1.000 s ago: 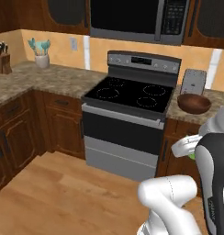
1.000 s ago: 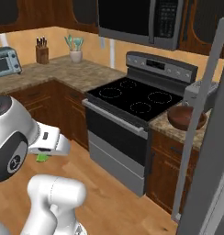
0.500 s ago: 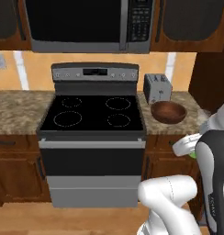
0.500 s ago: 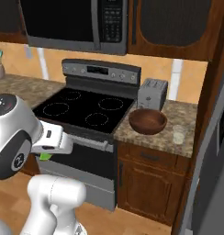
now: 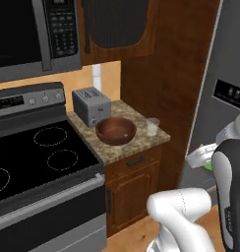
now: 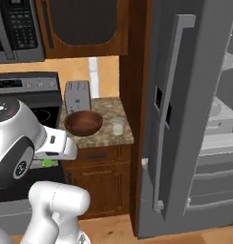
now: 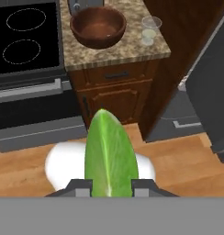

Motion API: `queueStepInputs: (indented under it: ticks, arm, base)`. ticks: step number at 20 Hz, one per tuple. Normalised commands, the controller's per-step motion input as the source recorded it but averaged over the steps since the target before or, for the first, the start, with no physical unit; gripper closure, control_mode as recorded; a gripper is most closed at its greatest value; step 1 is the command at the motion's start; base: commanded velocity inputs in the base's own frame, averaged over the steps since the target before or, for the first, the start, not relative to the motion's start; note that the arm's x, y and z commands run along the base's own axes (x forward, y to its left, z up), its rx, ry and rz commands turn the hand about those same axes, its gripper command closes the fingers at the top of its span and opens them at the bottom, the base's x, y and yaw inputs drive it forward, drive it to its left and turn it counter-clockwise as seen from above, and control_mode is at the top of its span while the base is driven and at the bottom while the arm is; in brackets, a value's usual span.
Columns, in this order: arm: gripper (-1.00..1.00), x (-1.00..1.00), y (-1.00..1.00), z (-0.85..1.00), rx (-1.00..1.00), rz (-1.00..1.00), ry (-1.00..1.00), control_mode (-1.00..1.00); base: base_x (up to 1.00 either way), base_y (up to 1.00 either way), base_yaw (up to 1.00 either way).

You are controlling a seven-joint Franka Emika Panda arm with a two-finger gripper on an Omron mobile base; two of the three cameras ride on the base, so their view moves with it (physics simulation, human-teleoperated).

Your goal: Grab a lemon wedge from the fridge and one ice cube from the ice bowl, and put them in the glass of lemonade.

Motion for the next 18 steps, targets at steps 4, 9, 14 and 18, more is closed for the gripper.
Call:
queueStepInputs:
  ticks: [4,9,14,18]
  arm:
    - [1.00,0.00,0.00,0.00,0.00,0.00,0.00,1.00]
    - [1.00,0.00,0.00,0.00,0.00,0.00,0.00,1.00]
    - [1.00,0.00,0.00,0.00,0.00,0.00,0.00,1.00]
    - [1.00,0.00,0.00,0.00,0.00,0.00,0.00,1.00]
  base:
    - [0.41,0.82,-0.45]
    - [0.55,0.14,-0.03]
    - [0.93,-0.11,-0.08]
    - [0.39,-0.11,-0.16]
